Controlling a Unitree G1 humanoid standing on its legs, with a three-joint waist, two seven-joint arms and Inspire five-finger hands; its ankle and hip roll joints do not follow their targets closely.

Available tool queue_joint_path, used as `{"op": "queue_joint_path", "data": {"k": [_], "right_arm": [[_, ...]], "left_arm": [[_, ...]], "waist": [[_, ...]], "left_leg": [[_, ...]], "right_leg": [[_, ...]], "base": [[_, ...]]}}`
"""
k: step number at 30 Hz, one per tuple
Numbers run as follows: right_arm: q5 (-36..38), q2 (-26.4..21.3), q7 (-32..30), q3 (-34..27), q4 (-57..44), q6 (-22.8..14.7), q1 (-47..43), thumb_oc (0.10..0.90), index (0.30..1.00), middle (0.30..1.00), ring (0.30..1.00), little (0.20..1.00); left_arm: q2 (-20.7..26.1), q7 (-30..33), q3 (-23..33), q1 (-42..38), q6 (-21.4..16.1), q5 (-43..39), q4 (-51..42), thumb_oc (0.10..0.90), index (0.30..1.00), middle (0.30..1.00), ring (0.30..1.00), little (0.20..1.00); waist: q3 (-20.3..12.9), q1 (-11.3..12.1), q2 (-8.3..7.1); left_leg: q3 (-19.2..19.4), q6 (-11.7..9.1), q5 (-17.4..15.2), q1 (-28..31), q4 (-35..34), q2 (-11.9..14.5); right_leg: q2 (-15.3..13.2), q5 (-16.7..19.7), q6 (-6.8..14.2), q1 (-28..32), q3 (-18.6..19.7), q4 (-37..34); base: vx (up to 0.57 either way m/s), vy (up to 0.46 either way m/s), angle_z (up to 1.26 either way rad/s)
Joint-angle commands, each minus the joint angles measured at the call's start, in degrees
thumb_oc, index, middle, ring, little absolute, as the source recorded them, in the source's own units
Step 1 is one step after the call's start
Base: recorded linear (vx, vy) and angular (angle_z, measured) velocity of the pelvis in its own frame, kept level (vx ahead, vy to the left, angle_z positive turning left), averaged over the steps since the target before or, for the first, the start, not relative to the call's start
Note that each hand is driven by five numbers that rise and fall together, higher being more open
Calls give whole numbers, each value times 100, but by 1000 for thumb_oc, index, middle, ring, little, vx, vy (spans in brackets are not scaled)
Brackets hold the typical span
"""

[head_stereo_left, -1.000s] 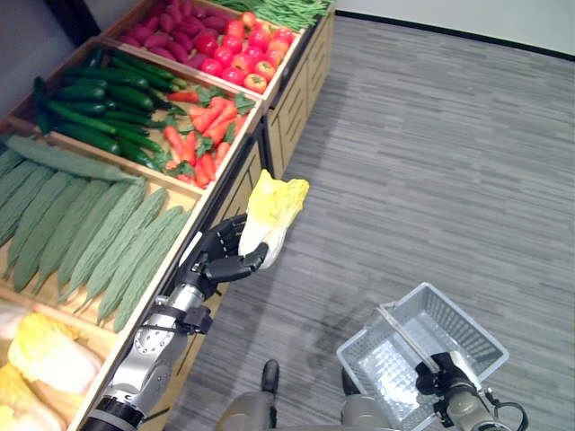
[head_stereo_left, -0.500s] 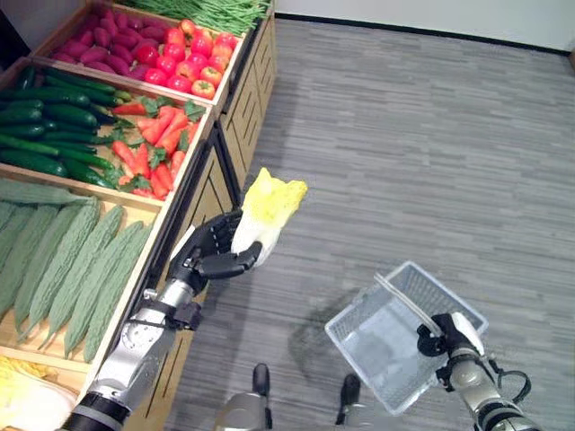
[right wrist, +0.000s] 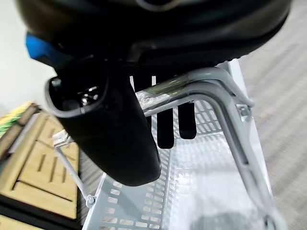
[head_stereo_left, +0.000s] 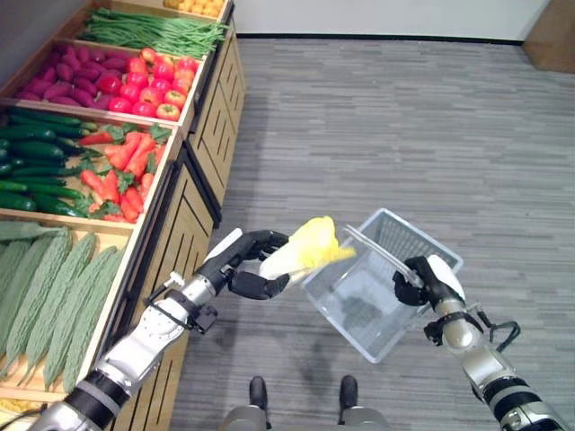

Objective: Get the vegetables into the basket

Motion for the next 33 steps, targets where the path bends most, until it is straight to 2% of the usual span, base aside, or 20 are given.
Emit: {"op": "queue_joint_path", "data": {"k": [1,4,6,8,16,17,20,21,22,33], "right_arm": [[386,-323,-297,1,-718,-745,-757,400,300,300,300,300],[516,-273,-268,179,-929,-819,-1018,400,300,300,300,300],[555,-243,-257,203,-976,-826,-1051,400,300,300,300,300],[679,-103,-175,306,-1279,-848,-1080,400,300,300,300,300],[872,165,-61,456,-1614,-901,-1083,400,300,300,300,300],[998,274,14,502,-1840,-938,-1024,400,300,300,300,300],[1101,375,74,553,-1986,-962,-978,400,300,300,300,300],[1134,406,88,570,-2060,-970,-950,400,300,300,300,300],[1191,451,110,591,-2153,-991,-900,400,300,300,300,300],[1215,587,159,637,-2250,-949,-506,400,300,300,300,300]], "left_arm": [[68,343,-168,-761,-817,825,-214,400,300,300,300,300],[151,412,-731,-1260,-882,1584,-69,400,300,300,300,300],[107,440,-817,-1326,-884,1717,23,400,300,300,300,300],[-108,549,-983,-1401,-829,2267,353,400,300,300,300,300],[-552,801,-1040,-1416,-725,2996,1005,400,300,300,300,300],[-766,1043,-971,-1359,-603,3384,1305,400,300,300,300,300],[-943,1242,-879,-1269,-496,3656,1558,400,300,300,300,300],[-1032,1349,-834,-1231,-448,3787,1667,639,635,635,635,635],[-1160,1492,-776,-1170,-371,4026,1864,900,1000,1000,1000,1000],[-1629,2019,-471,-887,74,4713,2716,900,1000,1000,1000,1000]], "waist": [[-622,4,-216],[-693,-49,-185],[-697,-48,-187],[-742,-81,-193],[-791,-109,-202],[-804,-120,-222],[-813,-121,-238],[-813,-124,-249],[-820,-130,-263],[-863,-155,-317]], "left_leg": [[-394,-287,-221,-191,15,178],[-341,-288,-263,-121,0,182],[-333,-287,-271,-110,-2,181],[-304,-282,-306,-73,-4,171],[-253,-268,-340,-42,-4,156],[-251,-263,-351,-28,-4,150],[-250,-264,-355,-18,-4,151],[-250,-264,-355,-19,-4,151],[-250,-263,-357,-14,-4,155],[-218,-278,-356,3,-4,198]], "right_leg": [[-147,-251,239,-107,9,28],[-139,-255,253,-82,57,28],[-138,-257,255,-76,74,28],[-156,-252,268,-66,111,28],[-168,-245,275,-68,176,28],[-176,-248,274,-60,198,28],[-175,-251,268,-54,205,28],[-173,-259,265,-49,208,28],[-167,-265,262,-39,217,28],[-136,-269,233,-52,258,28]], "base": [[36,-23,-12],[43,-3,-7],[25,7,-5],[34,20,-2],[14,13,-4],[17,12,-5],[9,7,-3],[15,3,-4],[0,0,0],[0,-1,0]]}}
